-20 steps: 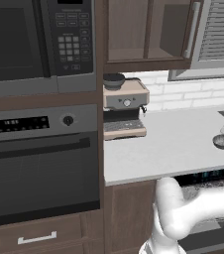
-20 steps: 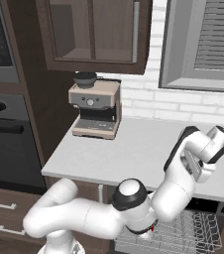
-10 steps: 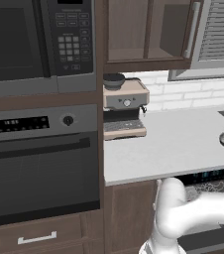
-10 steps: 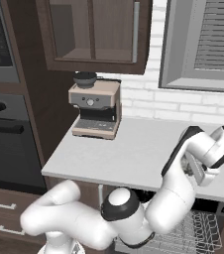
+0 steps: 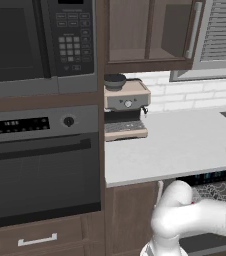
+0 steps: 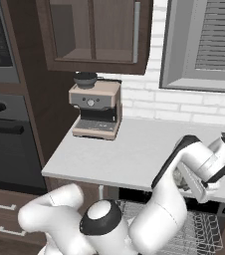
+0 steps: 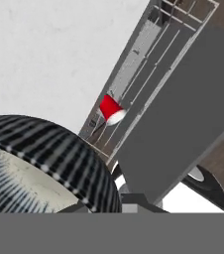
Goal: Pick up the cup and bowl from the counter, place them in the dishwasher, and close the dishwasher door.
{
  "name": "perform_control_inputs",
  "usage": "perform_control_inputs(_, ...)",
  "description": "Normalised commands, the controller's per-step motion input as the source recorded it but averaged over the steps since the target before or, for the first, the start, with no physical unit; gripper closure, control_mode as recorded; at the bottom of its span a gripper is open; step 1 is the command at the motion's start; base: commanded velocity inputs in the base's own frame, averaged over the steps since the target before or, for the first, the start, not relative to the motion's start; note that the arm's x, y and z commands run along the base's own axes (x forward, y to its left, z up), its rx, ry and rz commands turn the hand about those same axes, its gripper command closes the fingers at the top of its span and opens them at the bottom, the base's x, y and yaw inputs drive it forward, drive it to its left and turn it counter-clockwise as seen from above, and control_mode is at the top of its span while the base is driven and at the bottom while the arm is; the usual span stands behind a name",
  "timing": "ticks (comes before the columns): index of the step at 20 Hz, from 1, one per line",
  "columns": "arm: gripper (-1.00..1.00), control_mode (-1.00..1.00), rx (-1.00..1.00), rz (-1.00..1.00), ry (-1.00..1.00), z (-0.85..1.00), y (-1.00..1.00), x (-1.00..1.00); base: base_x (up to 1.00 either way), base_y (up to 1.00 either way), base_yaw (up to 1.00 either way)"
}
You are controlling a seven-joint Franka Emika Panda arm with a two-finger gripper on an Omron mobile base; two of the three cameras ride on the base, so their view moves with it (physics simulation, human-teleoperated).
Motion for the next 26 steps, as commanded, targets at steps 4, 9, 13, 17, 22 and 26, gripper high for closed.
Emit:
perform_control_inputs(4, 1.00, -1.00, 0.00, 0.24, 0.00, -0.02, 0.15, -0.67, 0.00, 0.00, 0.00)
perform_control_inputs(9, 1.00, -1.00, 0.00, 0.24, 0.00, 0.00, 0.19, -0.57, 0.00, 0.00, 0.00)
perform_control_inputs(13, 1.00, -1.00, 0.00, 0.18, 0.00, -0.18, 0.24, -0.10, 0.00, 0.00, 0.00)
perform_control_inputs(17, 1.00, -1.00, -0.01, 0.12, 0.04, -0.42, 0.06, 0.00, 0.00, 0.00, 0.00)
perform_control_inputs(22, 1.00, -1.00, 0.00, 0.07, 0.01, -0.43, -0.01, -0.11, 0.00, 0.00, 0.00)
perform_control_inputs(26, 1.00, -1.00, 0.00, 0.02, 0.07, -0.37, 0.00, -0.10, 0.00, 0.00, 0.00)
